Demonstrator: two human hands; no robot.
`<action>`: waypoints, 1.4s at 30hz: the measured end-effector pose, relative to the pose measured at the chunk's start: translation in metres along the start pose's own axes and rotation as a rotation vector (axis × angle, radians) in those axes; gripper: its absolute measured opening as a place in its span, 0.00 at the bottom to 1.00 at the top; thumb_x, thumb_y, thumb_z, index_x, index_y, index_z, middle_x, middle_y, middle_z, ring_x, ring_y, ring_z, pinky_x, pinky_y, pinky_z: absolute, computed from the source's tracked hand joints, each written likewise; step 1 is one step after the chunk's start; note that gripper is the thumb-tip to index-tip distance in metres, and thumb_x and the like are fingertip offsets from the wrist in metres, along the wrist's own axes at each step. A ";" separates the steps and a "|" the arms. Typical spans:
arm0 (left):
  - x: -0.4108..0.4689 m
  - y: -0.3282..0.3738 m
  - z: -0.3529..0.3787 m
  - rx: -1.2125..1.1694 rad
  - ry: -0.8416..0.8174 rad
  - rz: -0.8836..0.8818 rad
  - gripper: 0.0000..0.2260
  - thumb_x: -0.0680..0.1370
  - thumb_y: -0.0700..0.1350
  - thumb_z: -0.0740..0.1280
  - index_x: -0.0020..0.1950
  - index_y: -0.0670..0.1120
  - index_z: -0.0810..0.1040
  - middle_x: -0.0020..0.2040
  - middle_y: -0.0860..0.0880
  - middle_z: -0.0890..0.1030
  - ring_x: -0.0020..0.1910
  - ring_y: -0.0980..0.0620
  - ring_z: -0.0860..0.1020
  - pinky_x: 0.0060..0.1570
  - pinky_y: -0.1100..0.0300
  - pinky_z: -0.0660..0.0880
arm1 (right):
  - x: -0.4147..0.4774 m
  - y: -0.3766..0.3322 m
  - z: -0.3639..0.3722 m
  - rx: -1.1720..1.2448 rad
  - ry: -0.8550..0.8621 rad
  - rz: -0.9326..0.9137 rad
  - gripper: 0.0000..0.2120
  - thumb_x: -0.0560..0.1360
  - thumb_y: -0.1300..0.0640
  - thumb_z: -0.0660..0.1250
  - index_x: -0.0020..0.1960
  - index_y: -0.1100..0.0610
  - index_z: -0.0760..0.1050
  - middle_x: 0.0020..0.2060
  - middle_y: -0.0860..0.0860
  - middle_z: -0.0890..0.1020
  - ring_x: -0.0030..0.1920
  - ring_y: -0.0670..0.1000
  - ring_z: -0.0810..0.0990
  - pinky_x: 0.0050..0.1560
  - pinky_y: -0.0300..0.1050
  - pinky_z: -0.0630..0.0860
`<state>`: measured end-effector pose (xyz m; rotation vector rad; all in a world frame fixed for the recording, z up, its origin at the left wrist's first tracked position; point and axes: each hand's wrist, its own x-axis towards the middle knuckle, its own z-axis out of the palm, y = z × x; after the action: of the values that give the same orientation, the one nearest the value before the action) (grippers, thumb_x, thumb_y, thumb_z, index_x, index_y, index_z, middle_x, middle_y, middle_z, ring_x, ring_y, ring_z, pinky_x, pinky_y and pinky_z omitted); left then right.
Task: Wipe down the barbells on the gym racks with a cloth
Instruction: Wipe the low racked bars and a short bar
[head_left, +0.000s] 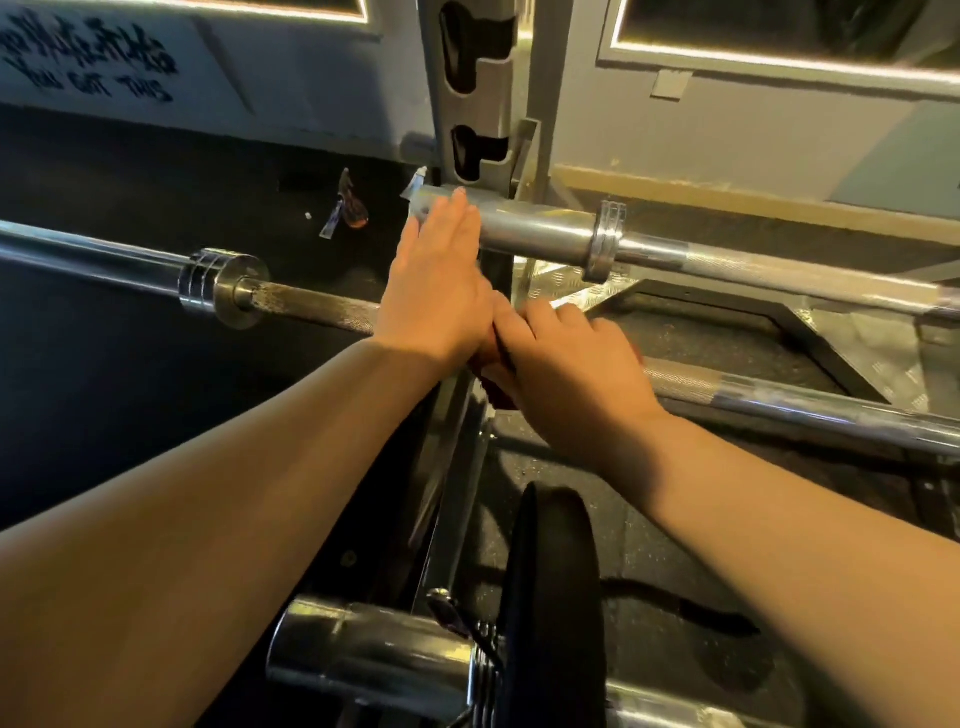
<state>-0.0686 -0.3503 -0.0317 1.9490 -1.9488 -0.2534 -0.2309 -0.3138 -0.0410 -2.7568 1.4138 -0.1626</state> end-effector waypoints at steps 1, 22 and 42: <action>0.003 0.011 0.001 -0.015 -0.010 0.020 0.27 0.82 0.39 0.60 0.81 0.45 0.59 0.82 0.48 0.57 0.81 0.46 0.53 0.80 0.46 0.51 | -0.009 0.009 -0.001 -0.008 -0.005 -0.019 0.27 0.82 0.45 0.59 0.78 0.54 0.62 0.58 0.54 0.78 0.52 0.58 0.78 0.47 0.54 0.74; 0.004 0.037 0.021 0.107 -0.075 0.321 0.28 0.82 0.45 0.55 0.82 0.43 0.56 0.83 0.46 0.56 0.82 0.50 0.51 0.80 0.54 0.41 | -0.074 0.075 -0.018 0.009 0.009 0.178 0.18 0.85 0.46 0.49 0.69 0.47 0.71 0.55 0.50 0.80 0.53 0.57 0.78 0.50 0.52 0.70; -0.006 0.082 0.043 0.228 -0.041 0.253 0.31 0.85 0.53 0.48 0.82 0.36 0.47 0.82 0.37 0.45 0.82 0.40 0.44 0.80 0.44 0.46 | -0.123 0.122 -0.024 -0.005 0.029 0.328 0.18 0.86 0.44 0.49 0.67 0.48 0.72 0.57 0.50 0.77 0.55 0.55 0.76 0.56 0.54 0.71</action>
<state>-0.1613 -0.3483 -0.0404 1.8133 -2.3113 -0.0019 -0.4030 -0.2849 -0.0363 -2.4877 1.8461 -0.1874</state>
